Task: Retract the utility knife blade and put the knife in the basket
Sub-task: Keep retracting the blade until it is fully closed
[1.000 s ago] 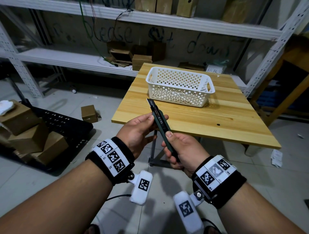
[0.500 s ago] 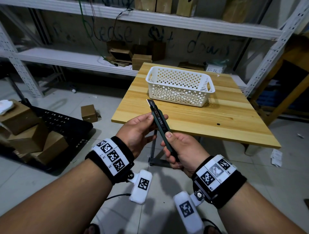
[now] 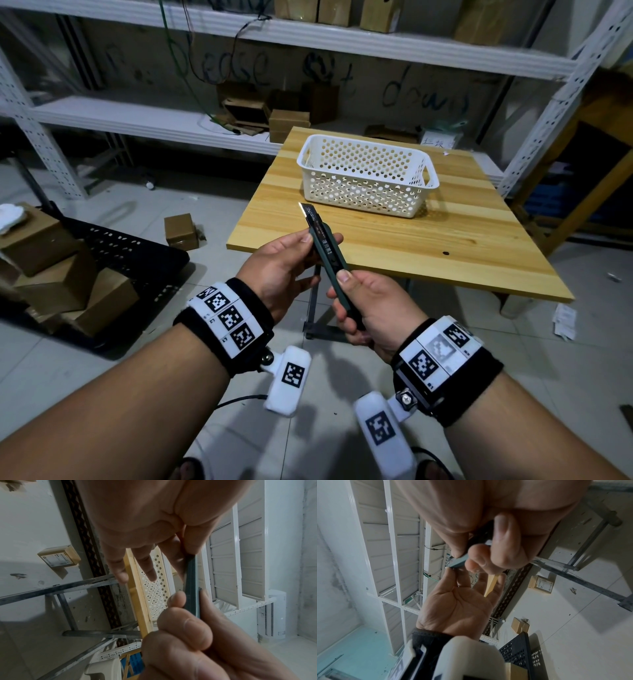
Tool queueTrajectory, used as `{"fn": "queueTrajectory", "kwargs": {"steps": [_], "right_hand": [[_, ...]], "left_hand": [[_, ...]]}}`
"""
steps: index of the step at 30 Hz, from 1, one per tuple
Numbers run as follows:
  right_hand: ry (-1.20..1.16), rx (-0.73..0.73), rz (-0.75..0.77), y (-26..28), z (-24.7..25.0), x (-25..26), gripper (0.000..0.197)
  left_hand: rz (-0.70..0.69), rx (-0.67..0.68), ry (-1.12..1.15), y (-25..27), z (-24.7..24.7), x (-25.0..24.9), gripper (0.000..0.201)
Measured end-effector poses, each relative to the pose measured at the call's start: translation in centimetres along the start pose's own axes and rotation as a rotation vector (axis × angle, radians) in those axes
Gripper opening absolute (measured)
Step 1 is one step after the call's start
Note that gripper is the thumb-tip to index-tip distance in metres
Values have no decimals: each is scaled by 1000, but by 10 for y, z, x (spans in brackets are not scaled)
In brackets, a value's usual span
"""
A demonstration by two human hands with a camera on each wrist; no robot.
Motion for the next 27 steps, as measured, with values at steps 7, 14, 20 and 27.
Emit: {"fn": "queueTrajectory", "kwargs": {"steps": [7, 14, 20, 27], "right_hand": [[-22, 0, 10, -2, 0, -2, 31], [-29, 4, 5, -1, -2, -3, 30], [-44, 3, 12, -2, -2, -4, 30], [-51, -1, 22, -2, -4, -5, 29]], "left_hand": [[0, -8, 0, 0, -1, 1, 27], [7, -13, 4, -1, 1, 2, 26], [8, -4, -13, -1, 2, 2, 26], [18, -7, -20, -2, 3, 3, 28]]}}
Point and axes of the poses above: each hand's wrist, its own y-axis away from the middle knuckle, its own z-axis out of the back of the hand, x = y × z, the point moved 5 cm from there along -y, towards the middle knuckle, and after that the axes turned 14 degrees about -y, right-handed, at the moved point
